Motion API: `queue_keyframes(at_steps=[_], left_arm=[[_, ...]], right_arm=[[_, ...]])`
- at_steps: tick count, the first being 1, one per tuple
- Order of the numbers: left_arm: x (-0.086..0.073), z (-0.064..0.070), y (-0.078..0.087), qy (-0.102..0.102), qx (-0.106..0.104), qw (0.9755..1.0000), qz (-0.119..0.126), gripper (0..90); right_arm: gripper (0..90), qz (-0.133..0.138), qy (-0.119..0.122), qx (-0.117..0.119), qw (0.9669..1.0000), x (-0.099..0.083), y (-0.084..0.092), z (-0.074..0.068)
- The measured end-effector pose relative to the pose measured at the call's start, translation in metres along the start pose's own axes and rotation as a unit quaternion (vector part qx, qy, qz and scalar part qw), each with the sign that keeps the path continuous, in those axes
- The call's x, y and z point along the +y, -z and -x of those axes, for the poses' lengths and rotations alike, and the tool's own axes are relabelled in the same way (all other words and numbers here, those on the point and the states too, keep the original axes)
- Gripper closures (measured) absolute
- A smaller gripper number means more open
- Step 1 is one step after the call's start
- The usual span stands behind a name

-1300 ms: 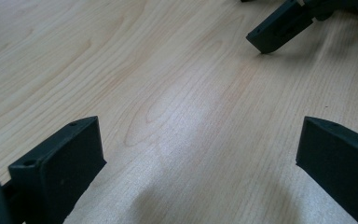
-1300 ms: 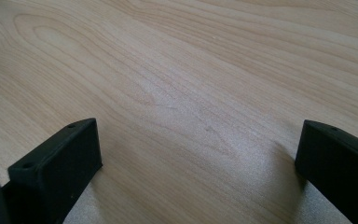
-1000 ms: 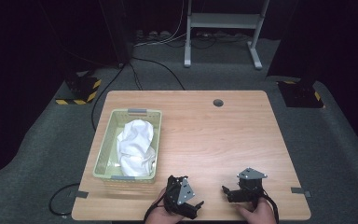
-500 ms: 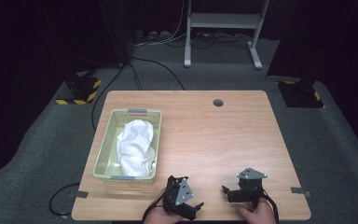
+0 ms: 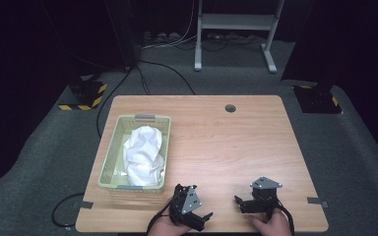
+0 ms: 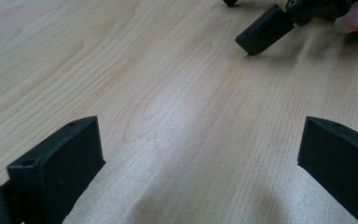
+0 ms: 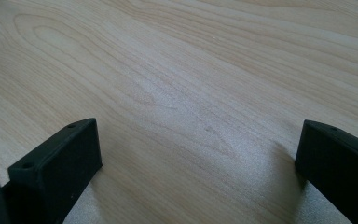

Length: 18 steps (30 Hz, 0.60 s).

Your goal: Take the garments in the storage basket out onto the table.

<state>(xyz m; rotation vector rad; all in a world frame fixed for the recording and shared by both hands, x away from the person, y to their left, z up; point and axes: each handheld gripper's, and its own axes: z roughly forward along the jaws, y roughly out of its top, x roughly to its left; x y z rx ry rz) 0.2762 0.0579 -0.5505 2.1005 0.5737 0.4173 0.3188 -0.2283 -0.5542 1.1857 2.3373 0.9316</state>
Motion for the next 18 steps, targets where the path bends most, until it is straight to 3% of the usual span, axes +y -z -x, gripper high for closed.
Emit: queue_keyframes(at_steps=[18], left_arm=[[0.008, 0.001, 0.012, 0.001, -0.005, 0.9999, 0.011, 0.3]], right_arm=[[0.0, 0.000, 0.000, 0.000, 1.0000, 0.000, 0.000, 0.000]])
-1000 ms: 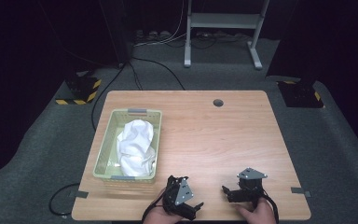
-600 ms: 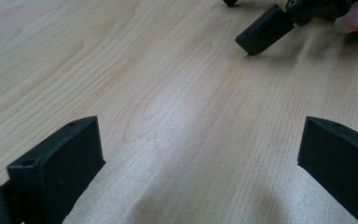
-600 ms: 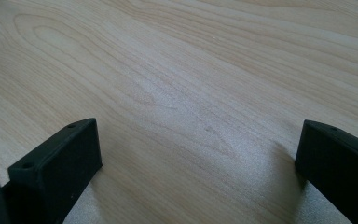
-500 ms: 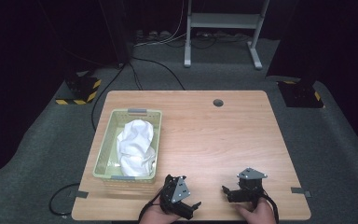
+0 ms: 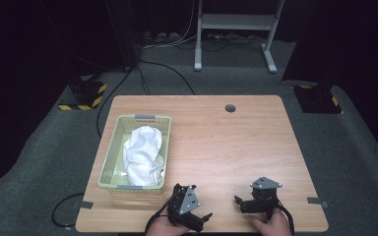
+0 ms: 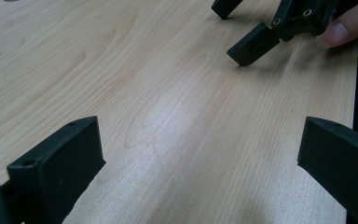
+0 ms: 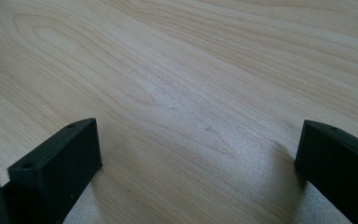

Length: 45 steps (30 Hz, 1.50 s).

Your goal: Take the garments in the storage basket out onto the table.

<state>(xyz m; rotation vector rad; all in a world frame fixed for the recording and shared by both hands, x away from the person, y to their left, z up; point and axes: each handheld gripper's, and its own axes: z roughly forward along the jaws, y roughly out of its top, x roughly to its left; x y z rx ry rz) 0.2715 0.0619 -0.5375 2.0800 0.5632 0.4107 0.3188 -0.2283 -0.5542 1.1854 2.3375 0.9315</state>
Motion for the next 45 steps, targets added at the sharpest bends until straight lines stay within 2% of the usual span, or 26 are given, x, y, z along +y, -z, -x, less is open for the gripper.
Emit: queue_keyframes(at_steps=[18, 35, 45], left_arm=[[0.008, -0.004, 0.015, 0.005, 0.001, 0.9999, 0.015, 0.3], [0.015, -0.007, 0.028, 0.001, 0.010, 0.9999, 0.012, 0.5], [0.017, -0.011, 0.030, 0.011, 0.005, 0.9999, 0.009, 1.1]], right_arm=[[0.0, 0.000, 0.000, 0.000, 1.0000, 0.000, 0.000, 0.000], [0.0, 0.000, 0.000, 0.000, 1.0000, 0.000, 0.000, 0.000], [0.0, 0.000, 0.000, 0.000, 1.0000, 0.000, 0.000, 0.000]])
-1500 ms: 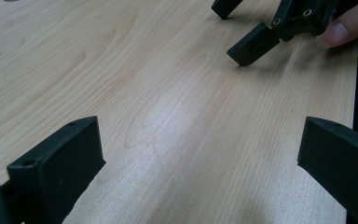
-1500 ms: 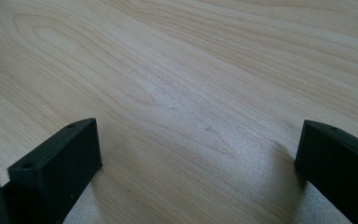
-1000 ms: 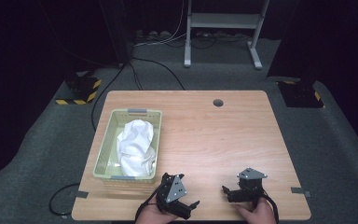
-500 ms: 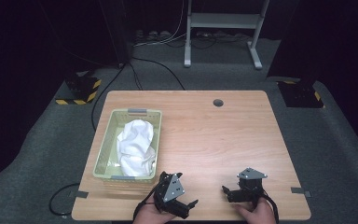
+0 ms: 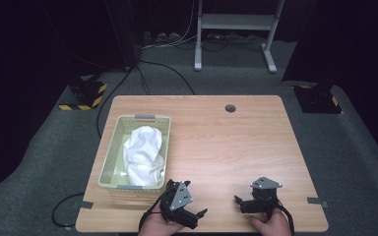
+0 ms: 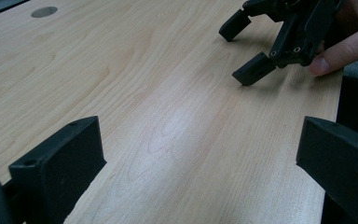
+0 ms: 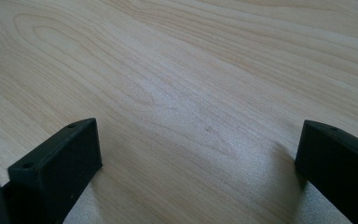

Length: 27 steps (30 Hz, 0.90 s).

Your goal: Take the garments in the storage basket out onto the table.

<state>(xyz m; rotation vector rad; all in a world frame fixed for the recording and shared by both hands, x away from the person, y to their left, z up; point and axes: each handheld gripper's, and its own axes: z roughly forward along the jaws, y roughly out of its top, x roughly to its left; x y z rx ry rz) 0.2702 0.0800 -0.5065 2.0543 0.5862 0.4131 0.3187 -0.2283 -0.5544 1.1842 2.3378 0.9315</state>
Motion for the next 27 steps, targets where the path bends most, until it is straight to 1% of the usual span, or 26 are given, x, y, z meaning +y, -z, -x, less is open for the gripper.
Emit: queue_keyframes(at_steps=[6, 12, 19, 22, 27], left_arm=[[0.005, 0.000, 0.000, 0.000, -0.011, 0.9999, 0.004, 1.1], [0.009, -0.002, -0.006, 0.003, -0.019, 0.9998, 0.003, 1.1], [0.016, -0.005, -0.013, -0.002, -0.032, 0.9995, 0.004, 1.1], [0.017, -0.005, -0.016, 0.000, -0.035, 0.9994, 0.002, 1.1], [0.018, -0.004, -0.018, -0.003, -0.040, 0.9992, 0.001, 1.1]], right_arm=[[0.0, 0.000, 0.000, 0.000, 1.0000, 0.000, 0.000, 0.000], [0.0, 0.000, 0.000, 0.000, 1.0000, 0.000, 0.000, 0.000], [0.0, 0.000, 0.000, 0.000, 1.0000, 0.000, 0.000, 0.000], [0.0, 0.000, 0.000, 0.000, 1.0000, 0.000, 0.000, 0.000], [0.0, 0.000, 0.000, 0.000, 1.0000, 0.000, 0.000, 0.000]])
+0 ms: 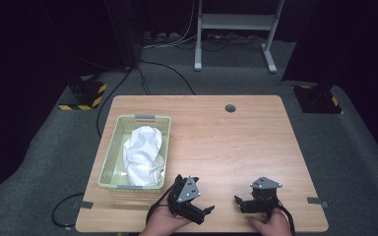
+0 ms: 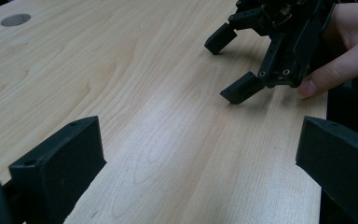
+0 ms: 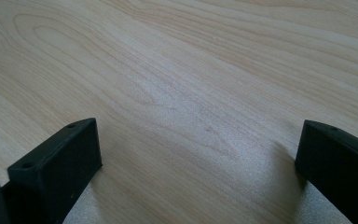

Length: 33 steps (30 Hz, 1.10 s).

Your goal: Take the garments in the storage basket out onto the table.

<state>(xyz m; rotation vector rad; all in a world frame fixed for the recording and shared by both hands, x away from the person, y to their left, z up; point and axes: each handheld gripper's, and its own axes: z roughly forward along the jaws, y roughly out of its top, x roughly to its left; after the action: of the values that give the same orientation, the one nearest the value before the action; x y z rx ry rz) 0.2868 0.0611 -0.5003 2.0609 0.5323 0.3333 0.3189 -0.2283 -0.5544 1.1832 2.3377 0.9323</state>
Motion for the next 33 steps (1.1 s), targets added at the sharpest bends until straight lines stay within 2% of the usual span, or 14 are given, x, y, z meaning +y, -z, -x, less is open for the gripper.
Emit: queue_keyframes(at_steps=[6, 9, 16, 23, 33], left_arm=[[-0.002, -0.001, -0.002, 0.001, -0.002, 1.0000, -0.004, 1.1], [-0.003, -0.003, -0.002, 0.011, -0.002, 0.9999, -0.010, 1.3], [-0.001, -0.006, 0.007, 0.017, 0.002, 0.9999, 0.000, 1.3], [0.003, -0.007, 0.017, 0.008, 0.005, 0.9999, 0.007, 1.3], [0.004, -0.013, 0.023, 0.014, 0.004, 0.9999, 0.006, 1.3]], right_arm=[[0.0, 0.000, 0.000, 0.000, 1.0000, 0.000, 0.000, 0.000], [0.0, 0.000, 0.000, 0.000, 1.0000, 0.000, 0.000, 0.000], [0.0, 0.000, 0.000, 0.000, 1.0000, 0.000, 0.000, 0.000], [0.0, 0.000, 0.000, 0.000, 1.0000, 0.000, 0.000, 0.000], [0.0, 0.000, 0.000, 0.000, 1.0000, 0.000, 0.000, 0.000]])
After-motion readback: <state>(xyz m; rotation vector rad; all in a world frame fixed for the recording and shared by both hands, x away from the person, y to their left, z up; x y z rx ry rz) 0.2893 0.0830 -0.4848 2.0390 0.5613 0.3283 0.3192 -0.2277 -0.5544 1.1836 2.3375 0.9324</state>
